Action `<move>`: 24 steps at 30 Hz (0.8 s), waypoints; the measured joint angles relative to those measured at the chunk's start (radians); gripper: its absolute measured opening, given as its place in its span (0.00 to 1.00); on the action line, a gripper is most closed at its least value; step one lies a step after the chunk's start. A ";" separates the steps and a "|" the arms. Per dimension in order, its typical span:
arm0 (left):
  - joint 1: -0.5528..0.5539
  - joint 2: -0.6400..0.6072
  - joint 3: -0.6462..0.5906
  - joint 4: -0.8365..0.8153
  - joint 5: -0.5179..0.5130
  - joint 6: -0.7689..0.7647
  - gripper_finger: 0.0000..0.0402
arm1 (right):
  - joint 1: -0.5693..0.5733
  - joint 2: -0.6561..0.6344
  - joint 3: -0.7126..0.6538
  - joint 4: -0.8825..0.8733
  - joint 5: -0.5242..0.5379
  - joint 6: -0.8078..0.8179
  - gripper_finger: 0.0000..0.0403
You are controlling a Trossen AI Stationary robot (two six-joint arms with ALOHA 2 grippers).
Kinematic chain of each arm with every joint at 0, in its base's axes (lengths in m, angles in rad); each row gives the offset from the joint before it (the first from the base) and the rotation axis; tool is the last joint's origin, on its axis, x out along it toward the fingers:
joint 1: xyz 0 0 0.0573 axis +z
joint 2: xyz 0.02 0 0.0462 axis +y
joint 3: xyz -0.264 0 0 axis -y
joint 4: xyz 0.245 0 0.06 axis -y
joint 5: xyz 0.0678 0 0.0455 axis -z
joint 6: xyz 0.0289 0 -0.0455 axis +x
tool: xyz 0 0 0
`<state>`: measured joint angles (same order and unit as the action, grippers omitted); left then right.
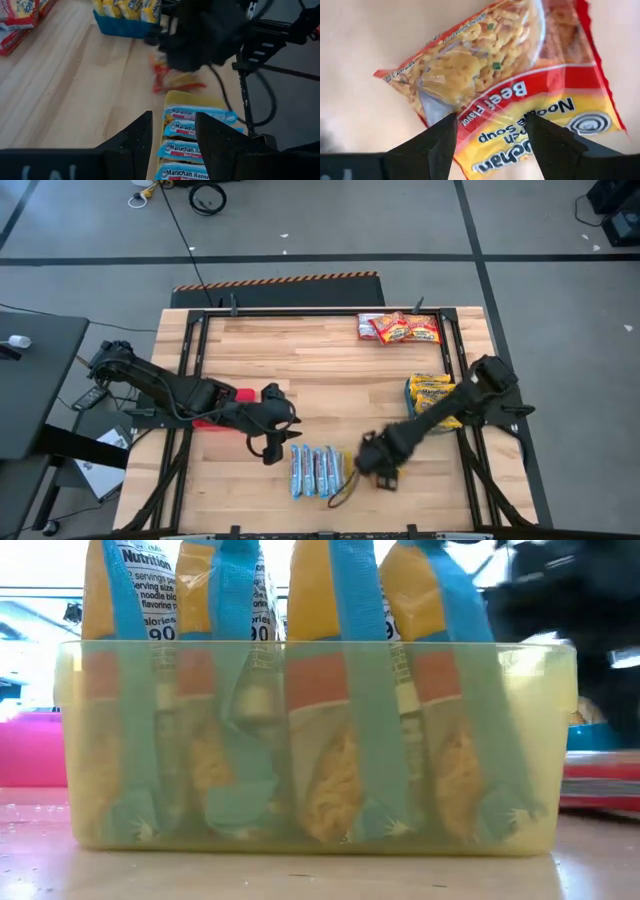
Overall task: Sort Maruchan noodles
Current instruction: Put the red noodle pack into the red bin
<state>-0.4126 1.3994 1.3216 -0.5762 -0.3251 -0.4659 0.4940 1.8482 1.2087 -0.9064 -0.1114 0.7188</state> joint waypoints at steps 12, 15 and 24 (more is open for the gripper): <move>0.001 0.000 0.000 0.003 -0.120 -0.120 0.38 | -0.378 -0.003 0.053 0.017 0.335 -0.663 0.61; 0.009 0.000 0.000 0.000 -0.150 -0.164 0.38 | -0.442 -0.035 0.107 -0.011 0.302 -0.738 0.61; 0.070 0.000 -0.002 -0.231 -0.026 -0.362 0.38 | -0.655 -0.255 -0.003 0.050 0.070 -0.534 0.61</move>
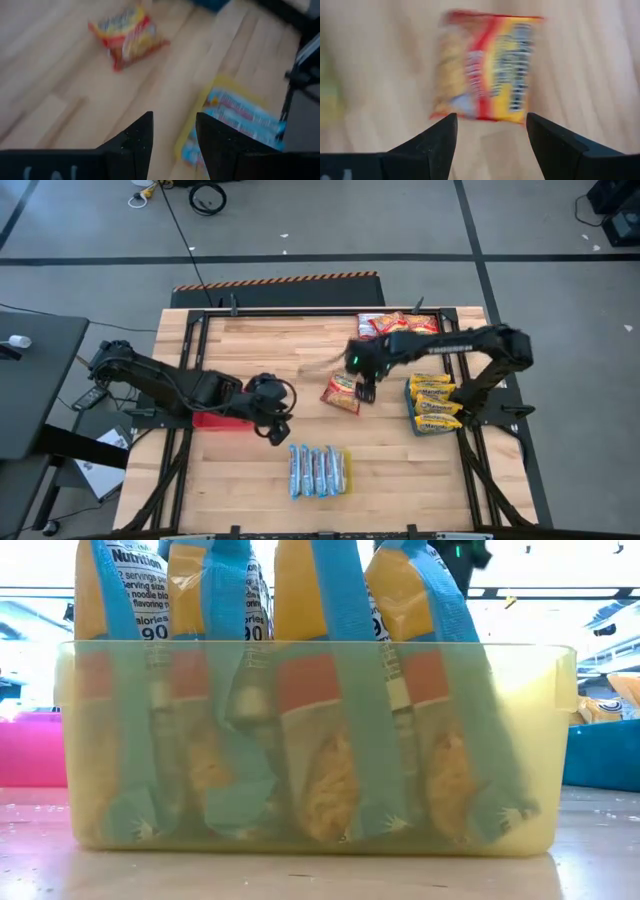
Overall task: Sort Maruchan noodles
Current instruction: Put the red noodle pack into the red bin
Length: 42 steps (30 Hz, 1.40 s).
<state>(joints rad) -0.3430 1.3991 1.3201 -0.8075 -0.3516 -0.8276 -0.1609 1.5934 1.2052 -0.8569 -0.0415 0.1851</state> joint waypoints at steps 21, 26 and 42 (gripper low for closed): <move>0.186 -0.271 -0.466 0.498 0.188 0.046 0.38 | -0.226 0.173 -0.235 0.481 -0.340 0.175 0.52; 0.227 -0.263 -0.590 0.678 0.201 0.020 0.38 | -0.201 0.163 -0.233 0.516 -0.265 0.101 0.29; 0.576 -0.146 -0.606 0.814 0.478 0.218 0.57 | 0.001 0.067 0.056 0.344 0.086 -0.371 0.02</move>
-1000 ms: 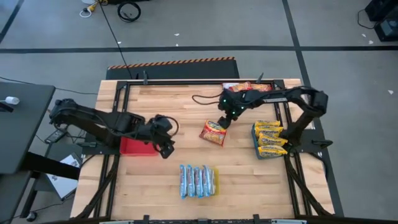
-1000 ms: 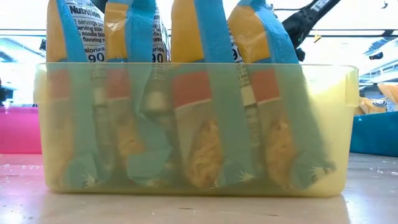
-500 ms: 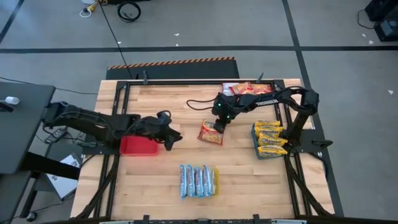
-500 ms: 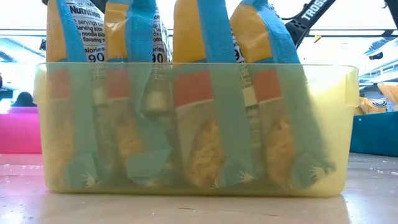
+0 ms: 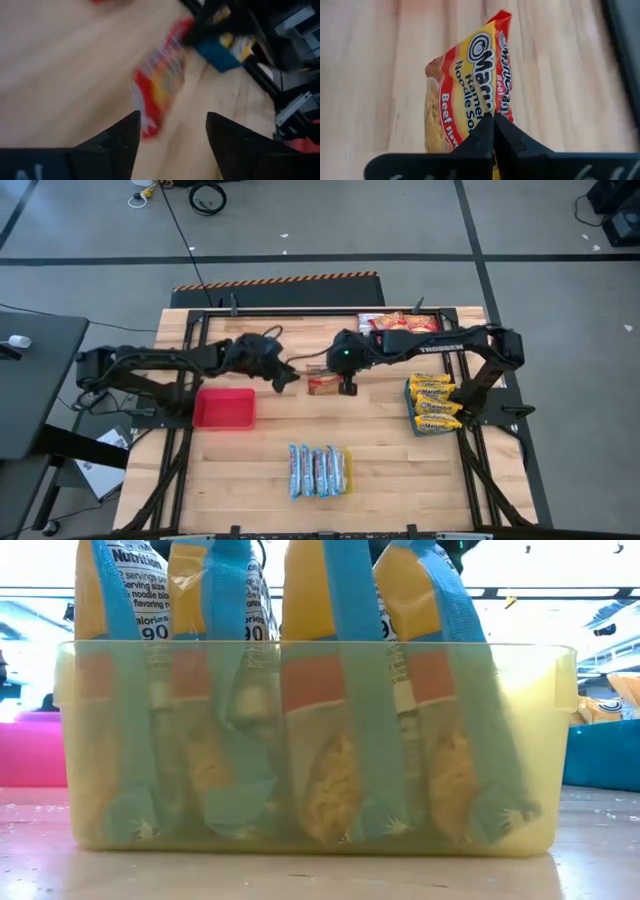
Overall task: Sort Maruchan noodles
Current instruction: Put the red noodle pack into the red bin
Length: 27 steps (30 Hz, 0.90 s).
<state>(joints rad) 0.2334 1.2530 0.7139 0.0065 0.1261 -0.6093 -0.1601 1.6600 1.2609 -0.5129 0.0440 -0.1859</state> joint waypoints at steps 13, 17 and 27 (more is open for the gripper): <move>0.020 0.136 0.003 0.304 0.163 0.202 0.63 | 0.122 0.007 0.116 0.035 0.124 -0.177 0.01; 0.005 0.186 0.003 0.365 0.182 0.196 0.62 | 0.125 0.007 0.116 0.032 0.115 -0.175 0.01; 0.004 0.208 0.003 0.363 0.188 0.230 0.44 | 0.151 0.007 0.116 0.067 0.112 -0.179 0.06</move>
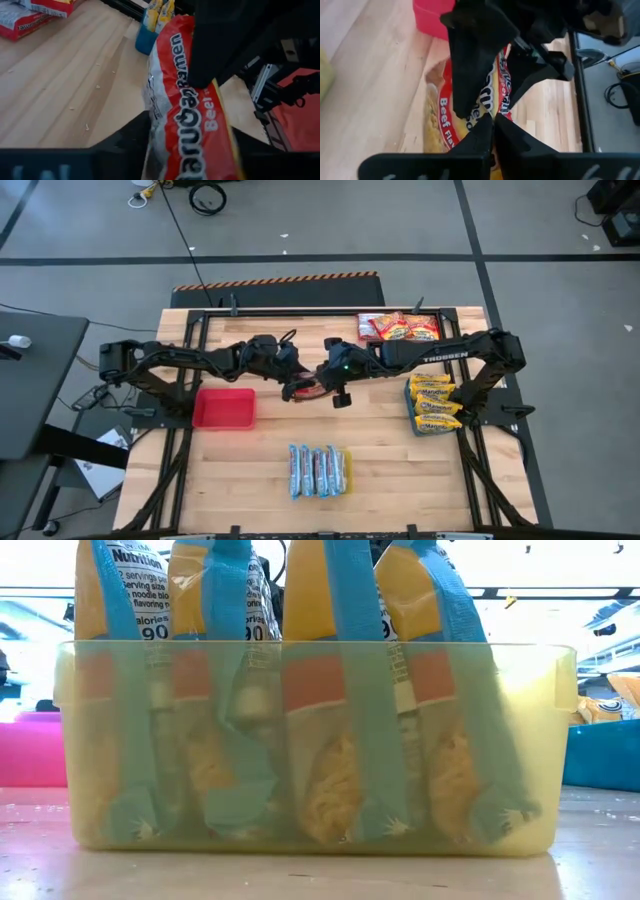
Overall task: Sort Maruchan noodles
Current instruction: Put the red noodle pack into the red bin
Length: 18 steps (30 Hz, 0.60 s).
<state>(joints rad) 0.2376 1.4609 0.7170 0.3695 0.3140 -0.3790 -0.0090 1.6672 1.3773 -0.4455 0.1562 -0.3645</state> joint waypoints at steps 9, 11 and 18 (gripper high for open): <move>-0.025 -0.037 0.107 -0.257 -0.055 0.051 0.30 | 0.016 -0.072 0.041 -0.074 0.042 0.088 0.23; -0.052 -0.056 0.182 -0.464 -0.158 0.088 0.30 | 0.022 -0.118 0.064 -0.104 0.066 0.121 0.27; -0.226 -0.125 0.433 -1.147 -0.608 -0.085 0.30 | 0.006 -0.272 0.066 -0.190 0.094 0.225 0.33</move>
<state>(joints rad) 0.0116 1.3361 1.1497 -0.7778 -0.2937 -0.4635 -0.0031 1.3955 1.4437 -0.6350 0.2501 -0.1393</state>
